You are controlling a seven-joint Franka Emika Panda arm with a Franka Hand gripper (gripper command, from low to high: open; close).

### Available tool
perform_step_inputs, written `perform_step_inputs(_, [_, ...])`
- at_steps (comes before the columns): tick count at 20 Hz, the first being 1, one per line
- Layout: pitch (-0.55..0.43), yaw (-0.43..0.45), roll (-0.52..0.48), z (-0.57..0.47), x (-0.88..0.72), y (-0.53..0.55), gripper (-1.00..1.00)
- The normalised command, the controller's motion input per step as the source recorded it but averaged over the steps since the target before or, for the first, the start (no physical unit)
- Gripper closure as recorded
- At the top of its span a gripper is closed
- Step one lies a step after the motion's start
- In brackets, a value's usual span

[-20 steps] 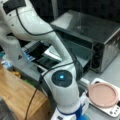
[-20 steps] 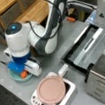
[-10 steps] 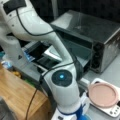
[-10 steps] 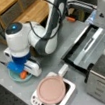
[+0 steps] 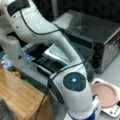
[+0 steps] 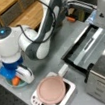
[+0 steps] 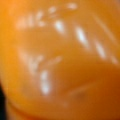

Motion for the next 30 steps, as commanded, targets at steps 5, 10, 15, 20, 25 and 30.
perform_step_inputs(5, [0.316, -0.063, 0.000, 0.28, 0.44, 0.07, 1.00])
perform_step_inputs(10, [0.313, -0.049, -0.049, 0.29, 0.42, 0.09, 1.00])
perform_step_inputs(15, [0.308, -0.042, -0.073, 0.29, 0.35, 0.10, 1.00])
perform_step_inputs(20, [0.244, -0.023, -0.045, 0.31, 0.23, 0.17, 1.00])
perform_step_inputs(25, [0.189, -0.058, -0.029, 0.26, 0.16, 0.24, 1.00])
perform_step_inputs(30, [0.170, -0.086, -0.046, 0.19, 0.11, 0.23, 1.00])
